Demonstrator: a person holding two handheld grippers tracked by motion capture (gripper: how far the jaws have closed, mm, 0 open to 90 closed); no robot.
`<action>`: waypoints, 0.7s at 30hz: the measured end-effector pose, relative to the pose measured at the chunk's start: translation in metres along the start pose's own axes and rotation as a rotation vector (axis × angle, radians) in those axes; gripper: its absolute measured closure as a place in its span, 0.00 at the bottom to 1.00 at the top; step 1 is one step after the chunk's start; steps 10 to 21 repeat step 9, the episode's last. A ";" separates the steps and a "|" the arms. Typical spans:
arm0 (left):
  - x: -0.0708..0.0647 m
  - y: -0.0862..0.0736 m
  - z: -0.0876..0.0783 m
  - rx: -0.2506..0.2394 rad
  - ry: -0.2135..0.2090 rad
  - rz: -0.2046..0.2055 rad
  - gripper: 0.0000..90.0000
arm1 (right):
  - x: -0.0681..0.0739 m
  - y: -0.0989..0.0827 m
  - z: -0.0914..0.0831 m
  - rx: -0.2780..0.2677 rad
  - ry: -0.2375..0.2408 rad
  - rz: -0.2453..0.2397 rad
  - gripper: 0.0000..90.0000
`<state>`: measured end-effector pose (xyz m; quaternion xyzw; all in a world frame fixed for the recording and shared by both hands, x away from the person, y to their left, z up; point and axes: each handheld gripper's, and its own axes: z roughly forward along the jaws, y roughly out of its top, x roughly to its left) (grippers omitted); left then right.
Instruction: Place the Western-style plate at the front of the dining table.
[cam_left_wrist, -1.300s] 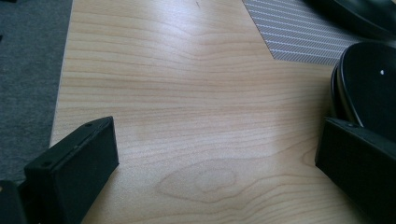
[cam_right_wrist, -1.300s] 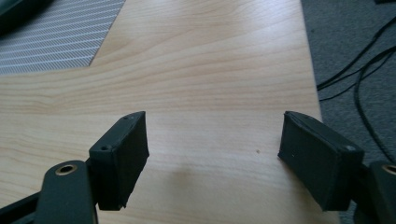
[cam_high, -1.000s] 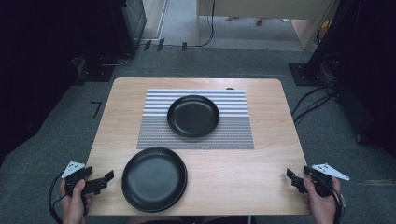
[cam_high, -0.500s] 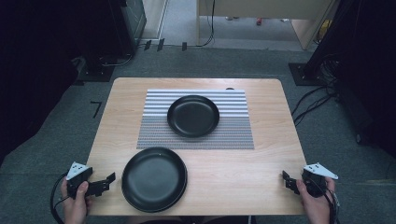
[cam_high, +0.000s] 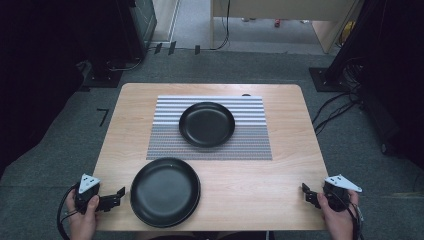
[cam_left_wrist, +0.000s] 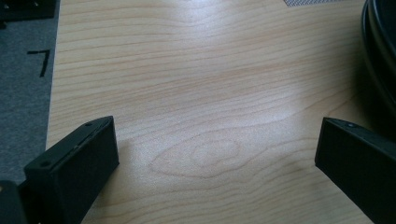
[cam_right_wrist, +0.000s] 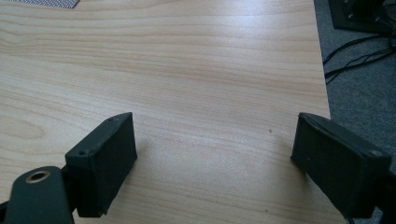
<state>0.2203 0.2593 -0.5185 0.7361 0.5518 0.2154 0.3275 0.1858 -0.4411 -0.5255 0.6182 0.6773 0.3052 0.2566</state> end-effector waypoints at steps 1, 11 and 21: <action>-0.001 0.000 0.000 0.003 0.004 0.005 0.00 | 0.000 0.000 0.000 0.000 0.000 0.000 0.15; -0.003 0.001 0.001 0.012 0.019 0.023 0.00 | 0.000 0.000 0.000 0.000 0.000 0.000 0.14; -0.003 0.001 0.001 0.012 0.019 0.023 0.00 | 0.000 0.000 0.000 0.000 0.000 0.000 0.14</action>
